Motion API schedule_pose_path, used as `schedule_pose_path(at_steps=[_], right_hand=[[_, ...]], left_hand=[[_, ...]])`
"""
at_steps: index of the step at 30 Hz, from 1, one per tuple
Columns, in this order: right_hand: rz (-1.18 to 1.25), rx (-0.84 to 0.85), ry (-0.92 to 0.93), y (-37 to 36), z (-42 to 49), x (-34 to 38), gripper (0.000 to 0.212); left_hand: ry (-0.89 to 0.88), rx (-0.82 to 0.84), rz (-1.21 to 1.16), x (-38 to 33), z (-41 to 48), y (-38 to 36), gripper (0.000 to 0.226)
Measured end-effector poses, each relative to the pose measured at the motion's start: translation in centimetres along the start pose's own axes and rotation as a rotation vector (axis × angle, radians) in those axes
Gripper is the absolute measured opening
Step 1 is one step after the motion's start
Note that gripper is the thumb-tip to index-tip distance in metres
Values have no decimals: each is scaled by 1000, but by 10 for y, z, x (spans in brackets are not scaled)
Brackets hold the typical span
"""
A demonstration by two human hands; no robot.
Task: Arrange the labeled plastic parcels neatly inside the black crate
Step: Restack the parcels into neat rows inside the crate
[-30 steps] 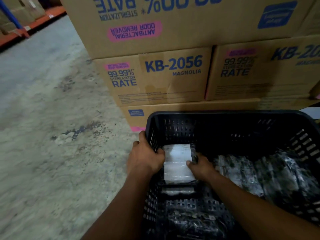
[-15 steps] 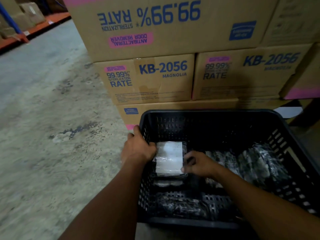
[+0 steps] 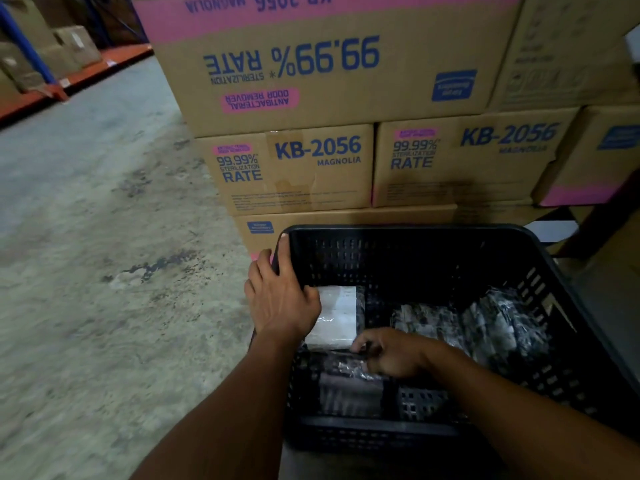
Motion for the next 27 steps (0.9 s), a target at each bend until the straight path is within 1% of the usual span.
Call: schedule_pose_path(at_steps=[3,4,6,7,8,11,12,13,16,17,18,20,22,23,25,27], right_hand=[[-108,-39,36,-4,-2,3,77],[-136,-69,72,-5,-3,5,76],[-103,-118,125,0,-3,11,59],[-81,-117,139,6,-3,15,53],[-64,-103,144,14,-1,19,51],[58,-94,119,54,-2,31,57],[133,-118,107,71,-4,34,57],[223,-142,103,88,-6,35,55],[471,-193,110,130,-14,39,48],[535,-212,117,140,-16,39,45],[599,-235,126,148,-18,38,44],[734,-285,136,155,-19,33,49],[868,-337,123,154,-18,25,58],[911,-357,115,151,-16,20,63],[907,-361,119,146,-15,20,67],[824,-331,128,144,-16,22,67]], left_hand=[[5,-3,-15,-1,-3,0,93],[-7,-5,-18,-3,-4,0,92],[-36,-5,-47,-6,-3,-2,86],[-48,0,-78,-7,-2,-2,81],[-57,8,-119,-7,-1,-3,75],[-89,14,-251,-12,0,-3,57],[-59,31,-312,-13,0,-5,53],[13,77,-408,-12,0,-10,53],[364,385,-852,-12,-8,-37,63],[443,493,-933,-14,-12,-46,63],[480,568,-961,-15,-14,-54,63],[485,601,-970,-18,-13,-60,58],[460,562,-981,-22,-10,-59,52],[454,539,-988,-23,-9,-57,53],[464,529,-1048,-24,-7,-55,60],[472,575,-1110,-25,-8,-53,68]])
Point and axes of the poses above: each hand's wrist, its own z-axis towards the middle knuckle, its own y-axis out of the back of the hand, x = y × z, the point moved 8 cm from there along z, towards the middle knuckle, and after that the axes turned 8 degrees about -x, right-handed, at the moved point
